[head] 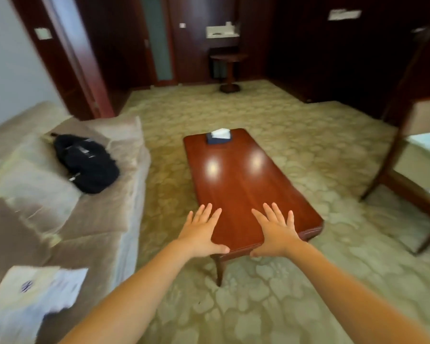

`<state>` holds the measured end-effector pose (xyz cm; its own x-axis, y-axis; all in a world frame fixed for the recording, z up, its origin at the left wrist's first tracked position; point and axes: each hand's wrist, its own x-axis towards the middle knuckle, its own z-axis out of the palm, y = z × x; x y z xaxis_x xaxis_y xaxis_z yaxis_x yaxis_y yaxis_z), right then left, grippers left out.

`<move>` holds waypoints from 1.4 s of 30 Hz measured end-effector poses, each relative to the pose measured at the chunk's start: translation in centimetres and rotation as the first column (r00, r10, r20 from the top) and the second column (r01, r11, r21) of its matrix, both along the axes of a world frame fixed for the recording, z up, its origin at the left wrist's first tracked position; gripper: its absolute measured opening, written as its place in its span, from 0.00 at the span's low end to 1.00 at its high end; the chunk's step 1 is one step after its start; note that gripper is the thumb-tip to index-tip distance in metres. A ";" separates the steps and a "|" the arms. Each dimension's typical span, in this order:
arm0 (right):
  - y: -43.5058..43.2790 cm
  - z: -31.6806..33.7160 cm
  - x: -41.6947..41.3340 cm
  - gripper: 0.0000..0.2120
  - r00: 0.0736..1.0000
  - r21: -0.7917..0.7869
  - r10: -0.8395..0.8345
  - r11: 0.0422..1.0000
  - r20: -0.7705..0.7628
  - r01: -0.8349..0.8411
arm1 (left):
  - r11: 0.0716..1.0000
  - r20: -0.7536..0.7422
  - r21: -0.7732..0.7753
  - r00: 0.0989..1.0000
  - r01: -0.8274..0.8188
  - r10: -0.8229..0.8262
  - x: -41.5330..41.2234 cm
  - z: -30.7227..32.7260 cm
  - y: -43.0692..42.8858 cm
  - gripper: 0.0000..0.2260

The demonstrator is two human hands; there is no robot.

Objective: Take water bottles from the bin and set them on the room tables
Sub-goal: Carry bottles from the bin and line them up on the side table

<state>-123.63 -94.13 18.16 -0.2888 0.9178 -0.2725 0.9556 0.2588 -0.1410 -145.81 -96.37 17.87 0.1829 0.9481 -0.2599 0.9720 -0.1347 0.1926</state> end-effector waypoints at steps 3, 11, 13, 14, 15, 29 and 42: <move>2.5 -0.4 6.5 0.58 0.987 -0.003 -0.160 0.987 -0.011 0.160 | 0.989 -0.022 -0.001 0.989 0.145 -0.145 6.4 -0.2 6.3 0.51; 9.4 -1.5 23.1 0.57 0.856 0.001 -0.516 0.857 0.029 0.516 | 0.843 -0.042 -0.037 0.842 0.537 -0.538 25.6 -1.7 20.7 0.49; 11.6 -1.6 27.2 0.58 0.808 0.019 -0.588 0.809 0.034 0.588 | 0.792 -0.050 -0.027 0.790 0.610 -0.611 30.3 -1.9 24.5 0.49; 12.8 -1.5 29.3 0.57 0.781 0.030 -0.624 0.782 0.030 0.623 | 0.768 -0.057 -0.017 0.766 0.641 -0.641 32.7 -2.0 26.6 0.49; 13.9 -1.3 31.3 0.57 0.755 0.035 -0.655 0.755 0.026 0.655 | 0.745 -0.064 -0.008 0.743 0.667 -0.666 35.1 -1.9 28.5 0.49; 25.3 -1.3 58.8 0.56 0.503 0.059 -0.864 0.501 -0.032 0.863 | 0.521 -0.057 0.001 0.520 0.854 -0.852 66.2 -1.9 45.5 0.49; 37.9 -0.1 90.9 0.53 0.599 0.065 -0.798 0.595 -0.067 0.801 | 0.632 0.023 0.002 0.632 0.775 -0.775 96.9 -2.2 55.2 0.47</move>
